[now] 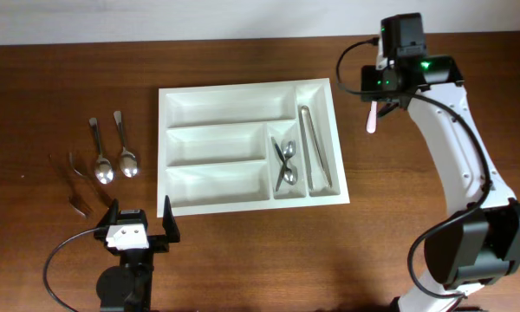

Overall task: Pack container
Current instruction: 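Move the right gripper over the white plastic knife and grasp it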

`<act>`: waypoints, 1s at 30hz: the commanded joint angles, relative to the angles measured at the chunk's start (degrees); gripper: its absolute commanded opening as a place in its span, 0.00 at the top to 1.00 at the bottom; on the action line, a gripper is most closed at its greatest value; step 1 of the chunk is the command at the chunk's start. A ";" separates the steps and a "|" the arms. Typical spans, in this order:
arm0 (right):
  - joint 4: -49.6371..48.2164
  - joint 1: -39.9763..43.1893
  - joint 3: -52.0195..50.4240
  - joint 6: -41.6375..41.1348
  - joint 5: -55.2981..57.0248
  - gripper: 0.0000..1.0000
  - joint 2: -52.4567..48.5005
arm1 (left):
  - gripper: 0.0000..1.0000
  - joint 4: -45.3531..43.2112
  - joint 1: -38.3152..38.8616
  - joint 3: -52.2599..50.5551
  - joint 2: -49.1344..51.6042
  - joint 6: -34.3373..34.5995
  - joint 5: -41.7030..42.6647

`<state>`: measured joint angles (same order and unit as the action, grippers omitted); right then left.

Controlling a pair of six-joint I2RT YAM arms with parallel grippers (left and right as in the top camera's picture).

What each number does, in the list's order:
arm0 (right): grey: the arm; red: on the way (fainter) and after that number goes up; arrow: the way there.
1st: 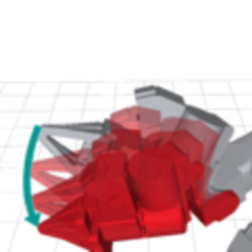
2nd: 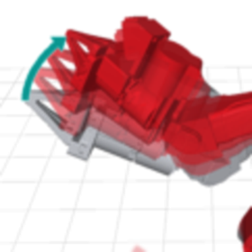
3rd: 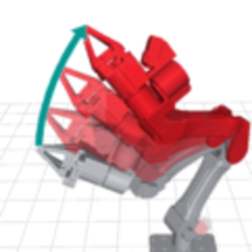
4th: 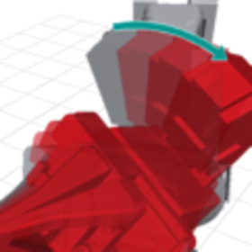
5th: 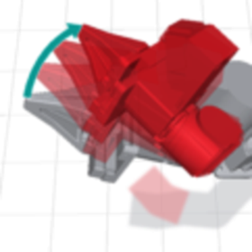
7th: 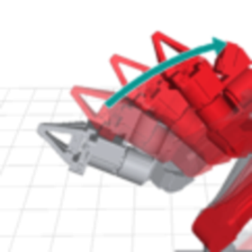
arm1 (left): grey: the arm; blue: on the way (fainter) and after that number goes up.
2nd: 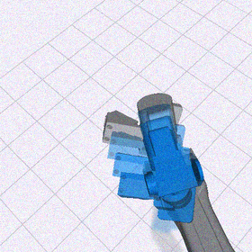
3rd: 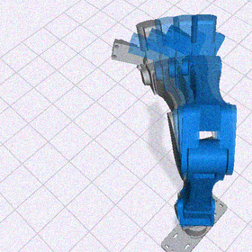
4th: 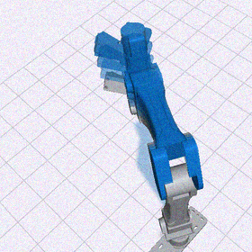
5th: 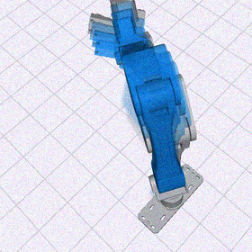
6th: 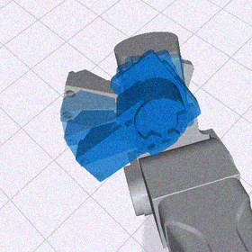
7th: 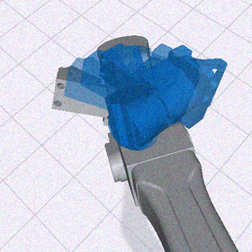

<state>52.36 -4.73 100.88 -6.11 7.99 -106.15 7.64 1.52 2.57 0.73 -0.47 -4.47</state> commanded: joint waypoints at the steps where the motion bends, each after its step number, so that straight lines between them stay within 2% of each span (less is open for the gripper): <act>1: -2.10 1.64 0.72 -0.17 1.75 0.44 -2.86 | 0.01 -0.13 -0.24 -0.55 -0.44 -1.11 0.22; 13: -11.96 6.32 0.72 2.49 1.66 0.36 -13.68 | 0.01 -0.13 -0.24 -0.55 -0.44 -1.11 0.22; 30: -20.70 6.75 0.72 2.64 -0.04 0.35 -24.61 | 0.01 -0.13 -0.24 -0.55 -0.44 -1.11 0.22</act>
<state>31.94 1.74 100.88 -3.81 8.51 -128.53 7.64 1.52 2.55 0.73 -0.47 -4.45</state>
